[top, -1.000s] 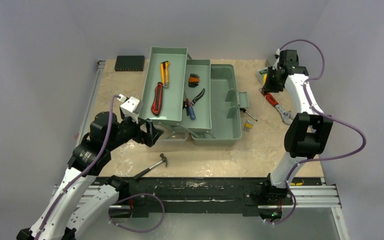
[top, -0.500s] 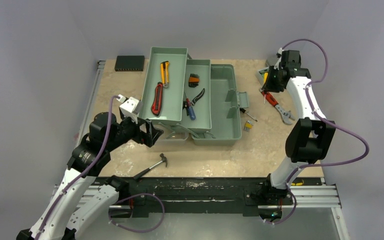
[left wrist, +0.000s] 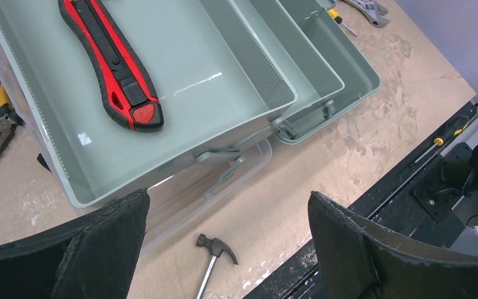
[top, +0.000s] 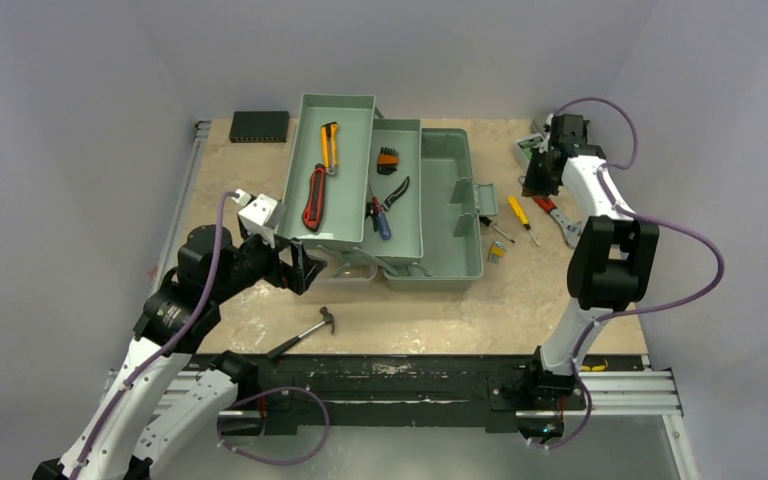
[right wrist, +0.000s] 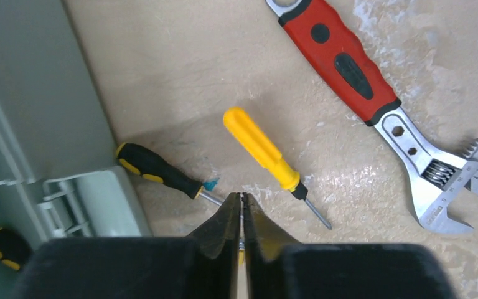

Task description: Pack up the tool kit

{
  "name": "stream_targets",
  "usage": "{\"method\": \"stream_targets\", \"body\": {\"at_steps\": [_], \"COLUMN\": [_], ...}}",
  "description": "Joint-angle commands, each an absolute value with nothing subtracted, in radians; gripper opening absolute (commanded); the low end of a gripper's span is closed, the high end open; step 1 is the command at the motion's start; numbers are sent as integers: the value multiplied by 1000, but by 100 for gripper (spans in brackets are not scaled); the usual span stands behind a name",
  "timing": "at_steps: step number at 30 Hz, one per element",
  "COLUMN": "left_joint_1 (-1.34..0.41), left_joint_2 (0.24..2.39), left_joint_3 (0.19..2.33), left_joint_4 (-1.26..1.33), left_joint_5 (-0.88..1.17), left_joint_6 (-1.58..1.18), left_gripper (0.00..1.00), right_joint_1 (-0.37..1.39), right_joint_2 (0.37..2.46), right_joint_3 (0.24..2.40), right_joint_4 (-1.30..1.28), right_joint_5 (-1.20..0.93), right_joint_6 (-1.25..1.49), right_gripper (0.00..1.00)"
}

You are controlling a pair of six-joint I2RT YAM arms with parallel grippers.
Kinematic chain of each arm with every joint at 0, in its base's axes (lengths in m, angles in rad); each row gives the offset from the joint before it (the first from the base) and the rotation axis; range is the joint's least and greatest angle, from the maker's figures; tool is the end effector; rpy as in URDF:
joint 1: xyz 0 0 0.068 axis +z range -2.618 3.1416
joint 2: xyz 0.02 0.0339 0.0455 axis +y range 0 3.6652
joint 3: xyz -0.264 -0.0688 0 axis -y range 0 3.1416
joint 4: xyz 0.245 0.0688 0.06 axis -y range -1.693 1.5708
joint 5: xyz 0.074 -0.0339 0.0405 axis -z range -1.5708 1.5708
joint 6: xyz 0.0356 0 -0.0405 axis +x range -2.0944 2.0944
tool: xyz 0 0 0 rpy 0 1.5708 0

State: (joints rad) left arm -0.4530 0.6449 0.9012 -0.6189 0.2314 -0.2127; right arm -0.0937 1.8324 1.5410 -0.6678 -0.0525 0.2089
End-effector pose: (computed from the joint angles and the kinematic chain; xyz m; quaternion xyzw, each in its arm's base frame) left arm 0.1155 -0.0653 0.3538 0.1631 0.8038 -0.2741 0.5022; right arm 0.4015 -0.0359 0.2659 0.1359 0.9436 0.0423 0.2990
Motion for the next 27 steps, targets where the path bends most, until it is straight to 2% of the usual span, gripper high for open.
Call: {"method": "stream_targets", "body": {"at_steps": [1,2,3,5,10,18,23,27], "left_joint_1": [-457,-457,-457,-457,-457,-455,-457,-457], "left_joint_2": [640,640,640,642,647,653,652,653], "left_joint_3": [893,893,894,895,894,897,896,896], "left_joint_4": [-587,-587,-586,-586,-586,-584,-584,-582], "left_joint_5": [227,226,226,227,227,232,231,230], "left_joint_6": [-187,-187,-187,-187,-186,-187,-187,-187], "left_gripper": [95,94,94,95,94,95,94,95], "right_joint_1": [-93,-93,-92,-93,-93,-93,-93,-93], "right_joint_2": [1838,1845,1854,1878,1987,2134,2176,2105], "right_joint_3": [1533,1532,1534,1535,1588,1661,1675,1642], "right_joint_4": [-626,-627,-627,-624,-682,-719,-735,-694], "right_joint_5": [-43,-33,-23,-1,76,212,217,135], "right_joint_6": [212,212,208,199,149,164,168,170], "right_gripper": [28,45,52,56,61,61,61,61]}}
